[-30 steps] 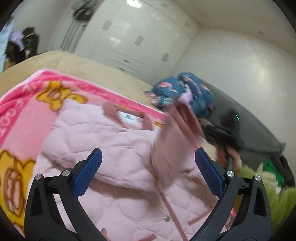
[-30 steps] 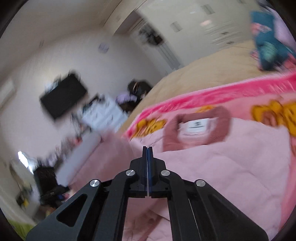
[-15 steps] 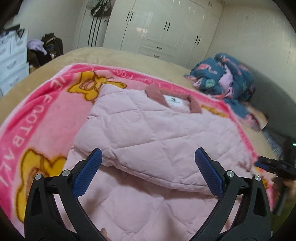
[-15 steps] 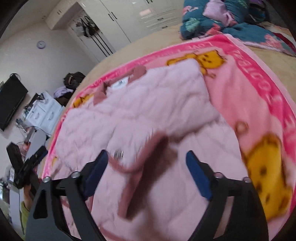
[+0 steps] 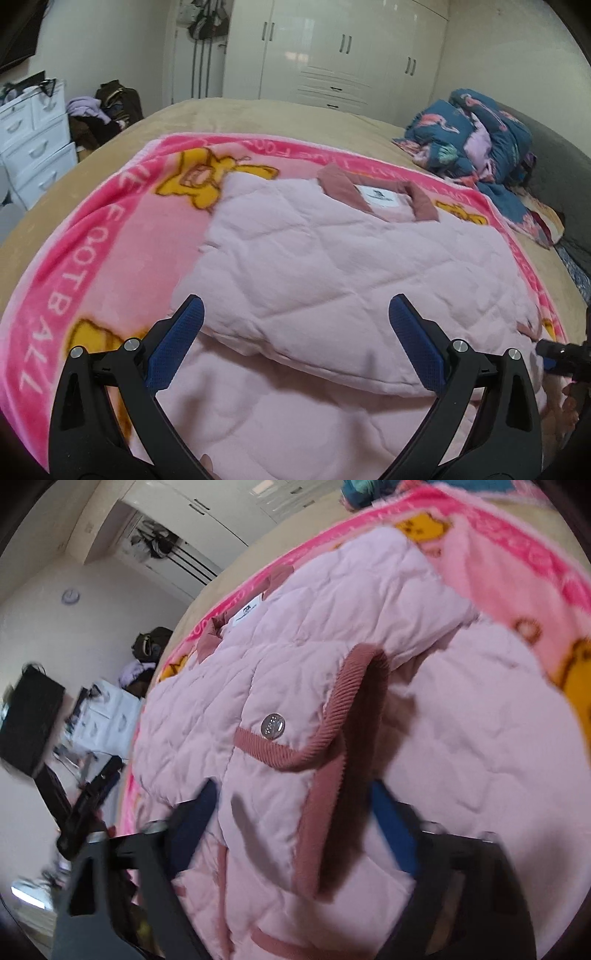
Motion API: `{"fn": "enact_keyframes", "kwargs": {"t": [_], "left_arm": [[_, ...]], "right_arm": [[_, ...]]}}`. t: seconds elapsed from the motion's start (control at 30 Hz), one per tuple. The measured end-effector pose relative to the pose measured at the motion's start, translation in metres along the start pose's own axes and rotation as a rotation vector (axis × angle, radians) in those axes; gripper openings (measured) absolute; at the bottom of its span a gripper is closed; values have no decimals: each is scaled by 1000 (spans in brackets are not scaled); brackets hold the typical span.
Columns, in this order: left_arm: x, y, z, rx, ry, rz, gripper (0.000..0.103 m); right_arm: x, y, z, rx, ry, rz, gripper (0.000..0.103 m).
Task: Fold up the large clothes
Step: 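Fold the ribbed sleeve cuff across the jacket front with the right tool, then release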
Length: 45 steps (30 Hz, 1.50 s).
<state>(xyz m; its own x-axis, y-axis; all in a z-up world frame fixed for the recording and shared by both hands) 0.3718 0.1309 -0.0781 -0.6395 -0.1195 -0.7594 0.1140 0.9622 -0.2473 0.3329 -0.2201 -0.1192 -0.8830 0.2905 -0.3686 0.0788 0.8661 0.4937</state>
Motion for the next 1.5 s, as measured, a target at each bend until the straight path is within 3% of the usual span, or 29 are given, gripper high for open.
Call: {"fn": "enact_keyframes", "kwargs": {"t": [0.03,0.07,0.1,0.2,0.4,0.63,1.0,1.5], "left_arm": [[-4,7,-1,-22,-8,0,94],[-7,13,-2,-36,-14,-2,94],[-11,21,-4,-53,-24,-13,94],[-18,37,-8,-61,-43,-56,94],[-29,52,-11,-63,-66,-115,94],[-36,50,0,-4,-72,-211,94],[-39,17,30,42,-22,-130,94],[-35,-17,49,38,15,10,92]], "right_arm": [[-1,1,3,-2,7,-2,61],[-1,4,6,-16,6,-18,42],[-1,8,6,-36,2,-42,30],[-7,24,-5,-14,-73,-160,17],[-63,77,-67,-13,-307,-404,11],[-135,110,-101,26,-468,-513,6],[-165,80,-73,131,-473,-497,6],[-159,45,-34,191,-420,-429,6]]}}
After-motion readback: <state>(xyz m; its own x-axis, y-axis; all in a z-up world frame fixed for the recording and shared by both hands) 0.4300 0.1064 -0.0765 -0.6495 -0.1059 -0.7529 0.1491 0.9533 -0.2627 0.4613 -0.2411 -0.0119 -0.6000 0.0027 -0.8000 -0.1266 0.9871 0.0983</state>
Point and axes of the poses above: each gripper's, at about its wrist camera, not at the fingertips, and z roughly the way its jaws point, y to its left, x to its underside, the point moved 8 cm from there along z, roughly the way its jaws point, and after that the axes turned 10 degrees about x, right-handed, at the moved point
